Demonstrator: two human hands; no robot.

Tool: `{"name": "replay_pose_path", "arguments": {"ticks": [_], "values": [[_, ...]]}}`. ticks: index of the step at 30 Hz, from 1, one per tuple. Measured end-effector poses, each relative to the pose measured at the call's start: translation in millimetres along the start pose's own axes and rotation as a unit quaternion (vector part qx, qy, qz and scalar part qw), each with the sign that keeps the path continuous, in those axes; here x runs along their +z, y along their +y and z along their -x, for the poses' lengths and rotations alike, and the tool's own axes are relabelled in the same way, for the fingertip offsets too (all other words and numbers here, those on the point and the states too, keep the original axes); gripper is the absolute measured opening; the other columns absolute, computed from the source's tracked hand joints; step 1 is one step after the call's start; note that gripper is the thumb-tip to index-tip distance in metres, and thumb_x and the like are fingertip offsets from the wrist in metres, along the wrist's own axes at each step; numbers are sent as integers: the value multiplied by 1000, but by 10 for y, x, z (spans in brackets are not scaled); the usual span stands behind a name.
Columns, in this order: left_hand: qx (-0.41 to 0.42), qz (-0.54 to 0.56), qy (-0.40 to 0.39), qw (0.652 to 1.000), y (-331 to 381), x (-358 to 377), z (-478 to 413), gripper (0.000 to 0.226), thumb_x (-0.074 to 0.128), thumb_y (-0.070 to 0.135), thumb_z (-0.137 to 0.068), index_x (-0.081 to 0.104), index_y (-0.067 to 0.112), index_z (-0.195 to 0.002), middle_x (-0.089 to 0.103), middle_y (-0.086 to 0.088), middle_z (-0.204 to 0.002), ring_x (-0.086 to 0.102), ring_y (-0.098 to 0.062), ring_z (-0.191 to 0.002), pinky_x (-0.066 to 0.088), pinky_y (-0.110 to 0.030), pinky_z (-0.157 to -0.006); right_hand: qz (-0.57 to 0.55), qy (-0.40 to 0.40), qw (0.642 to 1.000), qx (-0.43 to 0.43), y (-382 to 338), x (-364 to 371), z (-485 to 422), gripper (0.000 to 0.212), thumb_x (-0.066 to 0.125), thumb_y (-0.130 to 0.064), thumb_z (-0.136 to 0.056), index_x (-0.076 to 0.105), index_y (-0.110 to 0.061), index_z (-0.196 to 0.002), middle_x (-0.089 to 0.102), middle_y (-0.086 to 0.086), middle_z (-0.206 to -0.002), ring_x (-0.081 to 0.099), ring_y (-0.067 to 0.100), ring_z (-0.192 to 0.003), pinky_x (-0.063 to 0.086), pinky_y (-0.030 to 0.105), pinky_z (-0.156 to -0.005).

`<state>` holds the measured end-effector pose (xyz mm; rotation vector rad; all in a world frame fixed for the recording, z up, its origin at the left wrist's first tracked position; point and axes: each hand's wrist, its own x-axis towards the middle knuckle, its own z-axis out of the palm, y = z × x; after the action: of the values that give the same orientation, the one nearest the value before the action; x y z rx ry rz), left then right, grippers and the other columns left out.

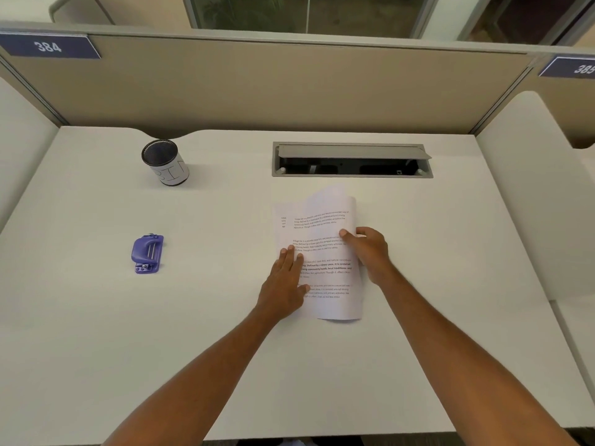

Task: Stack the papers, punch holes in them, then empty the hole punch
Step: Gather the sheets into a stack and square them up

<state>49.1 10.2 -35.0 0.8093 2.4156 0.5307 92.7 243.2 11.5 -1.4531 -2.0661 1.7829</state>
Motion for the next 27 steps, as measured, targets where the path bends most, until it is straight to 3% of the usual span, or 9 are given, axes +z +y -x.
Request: {"name": "replay_pose_path", "arguments": {"ticks": [8,14,19,22,24,27], "values": [[8,7,1,1000,-19,10,2,84,60,34,-111,12,14,-176,-10,-5,-186,-10,-25,-173,13,-43,-139,58,3,998,-3,20,-133,-113,25,84,-8,-90,76,0,-113,80,16,-118,77,37,-114,63,51,-102],[-17,55,29,998,-82,-139,-32,79,64,30,-109,23,14,-174,1,-2,-187,0,-21,-173,29,-47,-134,40,-38,998,-18,52,-222,-90,19,78,-2,-93,76,-4,-111,83,17,-113,80,40,-108,67,58,-93],[-84,177,118,973,-192,-417,-117,88,69,22,-107,15,7,-175,23,-15,-182,29,-34,-167,28,-43,-132,-24,-91,995,-39,39,-345,-24,19,79,-5,-97,76,-11,-114,87,8,-104,84,29,-92,67,34,-69],[-151,276,127,941,-203,-606,-192,100,73,26,-105,5,13,-177,43,-16,-174,46,-36,-158,39,-47,-127,-55,-115,991,-43,8,-410,24,21,81,-9,-97,76,-14,-116,87,5,-106,85,27,-91,67,31,-69],[-161,339,126,919,-207,-703,-211,98,76,32,-102,13,17,-176,56,-10,-165,55,-31,-151,46,-44,-122,-78,-121,989,-42,1,-440,47,23,82,-10,-96,77,-16,-118,87,6,-109,85,26,-91,67,33,-71],[-115,468,91,871,-224,-826,-210,63,80,35,-100,54,24,-157,77,5,-137,73,-25,-129,61,-38,-104,-109,-131,984,-45,-10,-453,92,23,82,-11,-96,76,-16,-118,87,7,-112,84,24,-92,67,33,-72]]}}
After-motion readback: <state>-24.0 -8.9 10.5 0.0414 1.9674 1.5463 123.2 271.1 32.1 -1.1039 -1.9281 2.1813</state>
